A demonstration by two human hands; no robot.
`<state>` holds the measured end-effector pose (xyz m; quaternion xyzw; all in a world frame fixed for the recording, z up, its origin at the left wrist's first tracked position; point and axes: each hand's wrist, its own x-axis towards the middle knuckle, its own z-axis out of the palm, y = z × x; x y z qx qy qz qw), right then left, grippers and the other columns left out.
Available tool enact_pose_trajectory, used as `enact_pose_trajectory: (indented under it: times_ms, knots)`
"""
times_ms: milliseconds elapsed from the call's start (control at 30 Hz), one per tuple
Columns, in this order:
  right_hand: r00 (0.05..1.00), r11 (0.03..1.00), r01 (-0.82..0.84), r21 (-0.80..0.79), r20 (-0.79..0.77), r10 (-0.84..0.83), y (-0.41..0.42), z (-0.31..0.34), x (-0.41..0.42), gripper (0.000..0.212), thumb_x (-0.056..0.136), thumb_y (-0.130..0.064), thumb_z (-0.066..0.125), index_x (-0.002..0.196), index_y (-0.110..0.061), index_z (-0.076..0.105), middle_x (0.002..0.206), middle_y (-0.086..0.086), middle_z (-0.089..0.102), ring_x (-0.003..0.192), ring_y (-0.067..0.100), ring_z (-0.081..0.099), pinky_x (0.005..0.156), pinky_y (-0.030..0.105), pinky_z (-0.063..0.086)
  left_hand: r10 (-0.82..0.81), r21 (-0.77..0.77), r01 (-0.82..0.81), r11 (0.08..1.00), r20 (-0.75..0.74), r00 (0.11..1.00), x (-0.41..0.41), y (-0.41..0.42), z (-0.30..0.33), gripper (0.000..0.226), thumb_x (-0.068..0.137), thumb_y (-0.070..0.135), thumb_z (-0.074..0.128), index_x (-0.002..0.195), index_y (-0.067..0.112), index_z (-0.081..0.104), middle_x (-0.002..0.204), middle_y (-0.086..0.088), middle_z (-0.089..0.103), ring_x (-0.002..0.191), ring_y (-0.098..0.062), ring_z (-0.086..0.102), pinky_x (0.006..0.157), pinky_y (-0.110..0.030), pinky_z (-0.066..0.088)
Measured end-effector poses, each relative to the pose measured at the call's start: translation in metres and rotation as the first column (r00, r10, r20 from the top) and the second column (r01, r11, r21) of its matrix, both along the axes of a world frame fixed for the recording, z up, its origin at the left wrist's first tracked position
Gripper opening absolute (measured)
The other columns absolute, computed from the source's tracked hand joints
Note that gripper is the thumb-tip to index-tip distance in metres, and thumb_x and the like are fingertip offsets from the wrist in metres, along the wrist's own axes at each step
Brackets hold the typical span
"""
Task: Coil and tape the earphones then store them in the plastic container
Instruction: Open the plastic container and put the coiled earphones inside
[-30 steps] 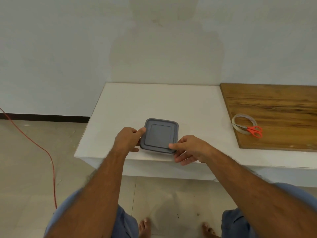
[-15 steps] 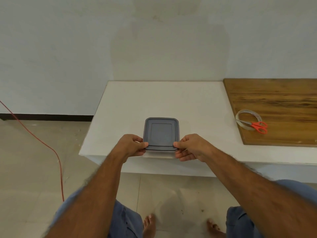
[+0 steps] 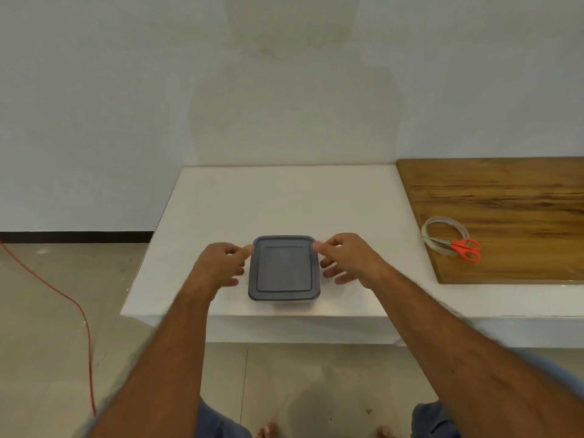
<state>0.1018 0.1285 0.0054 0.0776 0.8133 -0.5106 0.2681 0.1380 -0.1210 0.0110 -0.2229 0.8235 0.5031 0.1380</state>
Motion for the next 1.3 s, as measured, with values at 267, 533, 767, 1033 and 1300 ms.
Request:
enact_pose_trajectory:
  times_ms: [267,533,767,1033,1300]
  knots:
    - [0.976,0.969,0.215,-0.122,0.011,-0.216,-0.022,-0.027,-0.021,0.030,0.092,-0.027,0.067,0.092,0.003,0.068,0.083,0.013,0.070,0.067,0.026,0.065,0.069,0.044,0.059,0.124,-0.056,-0.131,0.990,-0.117,0.985,-0.034,0.019,-0.034,0.030,0.093,0.037,0.061,0.082,0.011,0.072,0.086,-0.009,0.071,0.085,-0.031,0.067,0.080,-0.049,0.058]
    - [0.974,0.968,0.223,-0.115,-0.023,-0.227,-0.019,-0.032,-0.014,0.039,0.091,-0.034,0.067,0.088,0.005,0.069,0.087,0.019,0.072,0.065,0.026,0.065,0.063,0.041,0.059,0.218,-0.031,-0.227,0.973,-0.175,0.960,-0.025,0.027,-0.038,0.040,0.092,0.041,0.061,0.068,0.009,0.066,0.071,-0.006,0.063,0.069,-0.023,0.054,0.065,-0.037,0.048]
    - [0.992,0.991,0.084,-0.102,0.100,-0.074,0.008,-0.013,0.014,0.035,0.088,-0.037,0.071,0.102,-0.005,0.068,0.096,0.011,0.070,0.076,0.021,0.069,0.061,0.032,0.056,0.295,0.167,-0.284,0.944,-0.042,0.955,0.007,0.021,-0.026,0.032,0.097,0.032,0.058,0.086,0.003,0.066,0.089,-0.014,0.069,0.077,-0.023,0.065,0.062,-0.032,0.056]
    - [0.989,0.983,0.146,-0.108,0.040,-0.142,0.011,-0.013,0.055,0.007,0.089,-0.011,0.069,0.095,-0.010,0.067,0.083,0.010,0.069,0.062,0.017,0.065,0.060,0.033,0.058,0.257,0.276,-0.250,0.928,0.013,0.966,0.055,0.046,-0.015,0.019,0.097,0.014,0.058,0.107,0.001,0.068,0.093,-0.015,0.070,0.080,-0.023,0.066,0.064,-0.031,0.055]
    - [0.932,0.945,0.321,-0.067,-0.154,-0.327,0.087,0.003,0.051,0.011,0.087,-0.010,0.065,0.096,-0.009,0.071,0.088,0.016,0.072,0.067,0.020,0.064,0.058,0.033,0.055,0.068,0.345,-0.023,0.938,-0.120,0.990,0.036,0.123,0.018,0.018,0.095,0.004,0.056,0.103,0.009,0.071,0.094,-0.006,0.074,0.084,-0.016,0.070,0.065,-0.026,0.057]
